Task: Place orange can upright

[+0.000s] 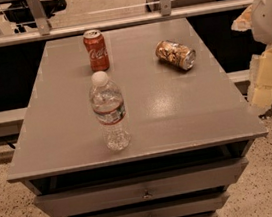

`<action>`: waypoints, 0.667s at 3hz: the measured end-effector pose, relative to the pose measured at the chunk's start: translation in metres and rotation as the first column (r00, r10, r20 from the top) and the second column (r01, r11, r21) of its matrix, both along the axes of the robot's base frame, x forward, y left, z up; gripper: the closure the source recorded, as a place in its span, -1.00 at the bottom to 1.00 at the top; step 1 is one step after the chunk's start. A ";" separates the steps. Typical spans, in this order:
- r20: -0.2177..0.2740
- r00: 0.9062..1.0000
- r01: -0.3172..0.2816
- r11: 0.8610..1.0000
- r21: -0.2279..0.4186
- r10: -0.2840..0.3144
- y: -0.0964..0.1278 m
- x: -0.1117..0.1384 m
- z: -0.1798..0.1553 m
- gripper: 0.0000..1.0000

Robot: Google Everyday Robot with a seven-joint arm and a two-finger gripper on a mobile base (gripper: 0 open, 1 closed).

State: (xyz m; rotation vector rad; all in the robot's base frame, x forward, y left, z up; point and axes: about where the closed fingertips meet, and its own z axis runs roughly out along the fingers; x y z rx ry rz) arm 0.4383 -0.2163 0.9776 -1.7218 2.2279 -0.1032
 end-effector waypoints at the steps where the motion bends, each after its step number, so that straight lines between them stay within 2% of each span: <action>1: 0.010 1.000 -0.008 1.000 0.004 0.008 0.002 0.002 0.001 -1.00; 2: 0.036 0.998 -0.045 0.998 0.034 0.044 0.023 0.036 -0.007 -1.00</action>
Offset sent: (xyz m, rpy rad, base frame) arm 0.0901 0.0550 -0.0233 0.0845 -0.0607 0.1022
